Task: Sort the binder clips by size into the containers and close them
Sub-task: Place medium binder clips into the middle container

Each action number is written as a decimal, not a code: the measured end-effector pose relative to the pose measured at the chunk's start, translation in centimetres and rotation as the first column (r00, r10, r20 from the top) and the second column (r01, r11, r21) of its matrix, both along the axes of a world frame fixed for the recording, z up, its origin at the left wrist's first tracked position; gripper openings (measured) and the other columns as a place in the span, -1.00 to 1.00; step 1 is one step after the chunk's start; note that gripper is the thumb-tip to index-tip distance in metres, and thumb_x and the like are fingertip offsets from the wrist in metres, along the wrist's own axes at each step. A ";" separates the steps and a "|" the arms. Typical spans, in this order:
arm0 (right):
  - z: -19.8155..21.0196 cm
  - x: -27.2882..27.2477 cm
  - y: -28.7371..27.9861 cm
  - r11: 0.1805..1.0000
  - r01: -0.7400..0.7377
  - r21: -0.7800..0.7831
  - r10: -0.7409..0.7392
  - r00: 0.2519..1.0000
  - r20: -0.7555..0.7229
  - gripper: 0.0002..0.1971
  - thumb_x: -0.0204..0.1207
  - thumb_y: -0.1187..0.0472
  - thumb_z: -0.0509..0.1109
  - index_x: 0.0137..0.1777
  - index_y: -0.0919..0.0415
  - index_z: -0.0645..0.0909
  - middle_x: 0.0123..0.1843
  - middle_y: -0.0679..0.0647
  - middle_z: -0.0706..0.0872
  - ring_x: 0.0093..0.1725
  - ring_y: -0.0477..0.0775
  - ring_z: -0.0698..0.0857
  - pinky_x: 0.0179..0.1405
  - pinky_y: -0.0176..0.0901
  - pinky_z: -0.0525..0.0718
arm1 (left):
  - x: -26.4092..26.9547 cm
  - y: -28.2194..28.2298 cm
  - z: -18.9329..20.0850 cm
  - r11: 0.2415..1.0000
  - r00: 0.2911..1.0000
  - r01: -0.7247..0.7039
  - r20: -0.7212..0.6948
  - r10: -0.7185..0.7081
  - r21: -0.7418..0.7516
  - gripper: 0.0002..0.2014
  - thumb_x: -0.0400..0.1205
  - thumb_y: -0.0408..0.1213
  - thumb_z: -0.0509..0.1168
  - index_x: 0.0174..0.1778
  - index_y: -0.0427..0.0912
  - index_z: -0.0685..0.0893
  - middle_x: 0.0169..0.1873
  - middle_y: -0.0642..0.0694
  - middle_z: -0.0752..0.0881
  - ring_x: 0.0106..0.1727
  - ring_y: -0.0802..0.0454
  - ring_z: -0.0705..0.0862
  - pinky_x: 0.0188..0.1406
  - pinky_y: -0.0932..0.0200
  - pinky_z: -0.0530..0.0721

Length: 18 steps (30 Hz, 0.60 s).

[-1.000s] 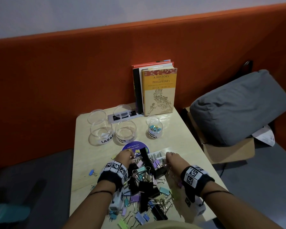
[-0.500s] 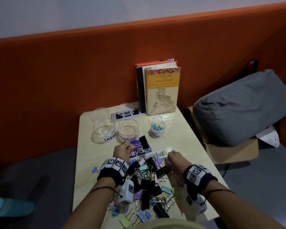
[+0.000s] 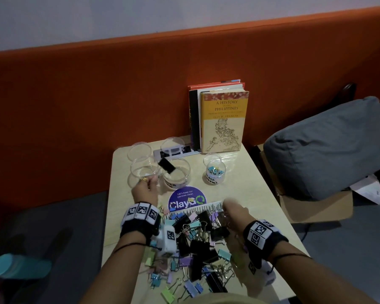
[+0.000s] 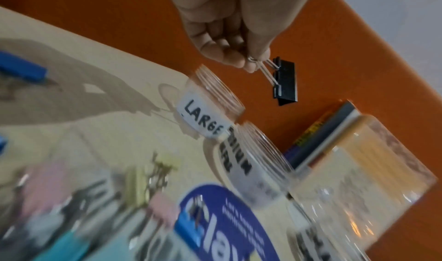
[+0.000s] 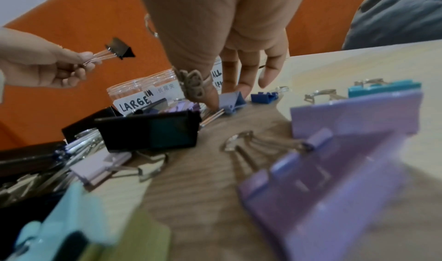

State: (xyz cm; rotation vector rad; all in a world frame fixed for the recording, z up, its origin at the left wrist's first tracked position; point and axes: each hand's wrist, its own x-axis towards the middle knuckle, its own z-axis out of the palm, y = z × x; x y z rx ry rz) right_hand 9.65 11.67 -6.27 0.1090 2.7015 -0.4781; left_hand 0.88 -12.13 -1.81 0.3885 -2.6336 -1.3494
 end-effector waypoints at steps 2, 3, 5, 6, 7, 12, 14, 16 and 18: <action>-0.4 -0.4 0.0 1.000 -0.014 0.024 0.014 1.000 -0.024 -0.70 0.51 0.25 0.30 -0.07 0.09 0.15 0.20 0.26 0.56 0.18 0.27 0.59 -0.05 -0.04 0.37 | -1.2 -1.6 0.6 0.993 0.996 -0.090 -0.006 0.090 -0.072 -0.70 0.69 -0.23 0.21 0.05 -0.40 0.74 -0.02 -0.41 0.77 0.06 -0.30 0.71 0.06 0.03 0.61; -0.6 -0.5 0.0 0.999 -0.023 0.033 0.024 0.999 -0.036 -0.70 0.51 0.28 0.29 -0.07 0.10 0.15 0.18 0.26 0.58 0.16 0.27 0.60 -0.09 -0.06 0.32 | -1.7 -2.2 0.9 0.988 0.992 -0.122 0.003 0.123 -0.092 -0.69 0.70 -0.24 0.20 0.06 -0.41 0.74 -0.02 -0.44 0.76 0.06 -0.32 0.71 0.04 0.01 0.60; -0.7 -0.8 0.0 0.998 -0.047 0.043 0.049 0.997 -0.060 -0.70 0.51 0.31 0.28 -0.07 0.10 0.14 0.16 0.27 0.60 0.13 0.28 0.61 -0.12 -0.09 0.30 | -2.9 -3.0 1.0 0.981 0.986 -0.156 0.043 0.161 -0.112 -0.69 0.70 -0.27 0.18 0.10 -0.41 0.74 0.01 -0.45 0.76 0.08 -0.35 0.69 0.04 -0.02 0.61; -0.7 -0.8 0.0 0.998 -0.056 0.040 0.059 0.995 -0.076 -0.70 0.50 0.32 0.28 -0.08 0.10 0.15 0.15 0.28 0.61 0.12 0.28 0.61 -0.12 -0.10 0.31 | -3.4 -3.2 1.0 0.980 0.984 -0.159 0.067 0.168 -0.122 -0.70 0.70 -0.28 0.19 0.11 -0.40 0.74 0.02 -0.44 0.76 0.08 -0.35 0.69 0.05 -0.03 0.62; -0.6 -0.8 0.0 0.997 -0.063 0.033 0.065 0.994 -0.090 -0.70 0.49 0.34 0.28 -0.08 0.10 0.16 0.14 0.27 0.61 0.11 0.28 0.61 -0.13 -0.11 0.31 | -3.9 -3.3 1.0 0.979 0.983 -0.152 0.082 0.164 -0.135 -0.71 0.69 -0.27 0.19 0.11 -0.38 0.74 0.01 -0.43 0.76 0.08 -0.34 0.70 0.05 -0.02 0.62; -0.2 -0.9 0.5 0.996 -0.071 -0.054 0.065 0.993 -0.097 -0.72 0.42 0.37 0.33 -0.09 0.09 0.27 0.07 0.27 0.63 0.06 0.26 0.61 -0.16 -0.17 0.34 | -5.5 -3.6 0.3 0.990 0.992 -0.106 0.065 0.112 -0.099 -0.78 0.65 -0.32 0.26 0.08 -0.34 0.74 -0.05 -0.39 0.79 0.03 -0.29 0.73 0.07 0.04 0.63; -0.1 -0.7 1.0 0.990 -0.098 -0.099 0.091 0.993 -0.072 -0.80 0.41 0.34 0.34 -0.08 0.13 0.38 0.02 0.25 0.63 0.00 0.22 0.60 -0.23 -0.21 0.35 | -6.0 -3.6 0.1 0.989 0.991 -0.117 0.060 0.122 -0.086 -0.79 0.64 -0.31 0.28 0.05 -0.32 0.75 -0.04 -0.36 0.79 0.04 -0.27 0.73 0.05 0.04 0.65; -0.3 -0.5 1.4 0.983 -0.120 -0.141 0.112 0.992 -0.063 -0.79 0.36 0.35 0.33 -0.18 0.06 0.38 -0.05 0.19 0.60 -0.11 0.15 0.56 -0.37 -0.34 0.31 | -6.4 -3.5 -0.1 0.989 0.992 -0.103 0.067 0.111 -0.106 -0.79 0.62 -0.26 0.30 0.04 -0.27 0.77 -0.04 -0.32 0.80 0.04 -0.25 0.72 0.07 0.03 0.64; -0.7 -0.5 1.7 0.978 -0.133 -0.158 0.122 0.990 -0.077 -0.68 0.33 0.38 0.33 -0.28 -0.04 0.31 -0.12 0.14 0.57 -0.18 0.10 0.51 -0.41 -0.47 0.23 | -6.8 -3.3 -0.4 0.973 0.994 -0.037 0.096 0.061 -0.229 -0.79 0.61 -0.15 0.32 0.03 -0.14 0.78 -0.05 -0.26 0.80 0.08 -0.24 0.69 0.14 -0.01 0.56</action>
